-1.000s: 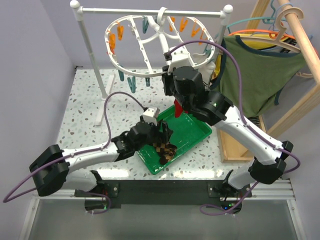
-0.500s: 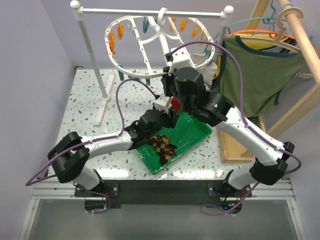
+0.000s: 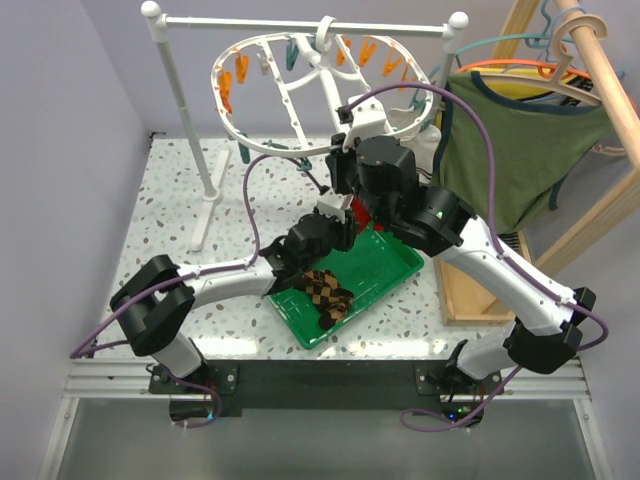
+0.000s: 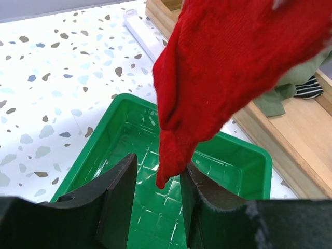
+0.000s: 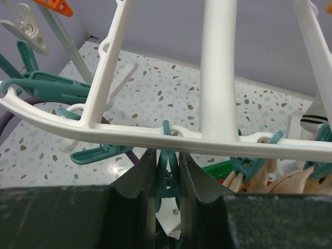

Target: Remove the socks clipped to the hanger

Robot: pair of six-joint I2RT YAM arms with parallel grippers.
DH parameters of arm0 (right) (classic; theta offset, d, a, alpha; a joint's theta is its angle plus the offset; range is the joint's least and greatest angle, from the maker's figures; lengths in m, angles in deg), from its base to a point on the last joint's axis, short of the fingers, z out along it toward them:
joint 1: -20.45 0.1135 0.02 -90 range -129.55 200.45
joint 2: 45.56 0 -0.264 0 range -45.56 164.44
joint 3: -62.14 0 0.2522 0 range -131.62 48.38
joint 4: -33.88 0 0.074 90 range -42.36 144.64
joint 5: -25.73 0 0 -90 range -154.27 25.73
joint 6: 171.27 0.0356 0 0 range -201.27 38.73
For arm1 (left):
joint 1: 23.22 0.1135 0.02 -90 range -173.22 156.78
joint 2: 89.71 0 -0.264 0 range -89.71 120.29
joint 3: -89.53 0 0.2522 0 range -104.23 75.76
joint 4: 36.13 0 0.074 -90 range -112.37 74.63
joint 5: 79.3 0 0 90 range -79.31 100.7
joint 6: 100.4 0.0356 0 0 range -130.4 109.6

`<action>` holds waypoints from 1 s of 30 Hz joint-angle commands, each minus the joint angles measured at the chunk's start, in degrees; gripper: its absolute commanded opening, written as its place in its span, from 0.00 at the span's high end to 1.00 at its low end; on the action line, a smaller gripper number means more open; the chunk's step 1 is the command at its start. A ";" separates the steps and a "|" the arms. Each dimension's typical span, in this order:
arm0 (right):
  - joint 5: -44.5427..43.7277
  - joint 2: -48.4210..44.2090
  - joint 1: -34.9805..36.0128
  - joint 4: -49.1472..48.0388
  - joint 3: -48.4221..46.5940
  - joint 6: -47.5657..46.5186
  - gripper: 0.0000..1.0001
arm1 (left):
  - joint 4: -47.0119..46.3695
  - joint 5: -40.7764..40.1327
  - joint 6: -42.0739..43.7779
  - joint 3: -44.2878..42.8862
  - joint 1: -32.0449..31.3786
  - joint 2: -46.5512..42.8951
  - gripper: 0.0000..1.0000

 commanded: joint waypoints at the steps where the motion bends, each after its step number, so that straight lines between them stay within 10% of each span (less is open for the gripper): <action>1: 1.90 -1.22 0.35 0.96 -0.42 0.99 0.99 | -4.33 1.30 0.07 -3.43 0.61 0.47 0.57; 10: 2.78 -0.78 0.26 2.02 -0.95 1.69 0.96 | -4.33 4.38 -0.54 -4.04 0.79 0.39 1.00; 30: 3.05 0.80 0.35 19.76 -9.03 6.70 0.56 | -3.72 25.82 -14.33 2.81 0.70 -6.91 1.00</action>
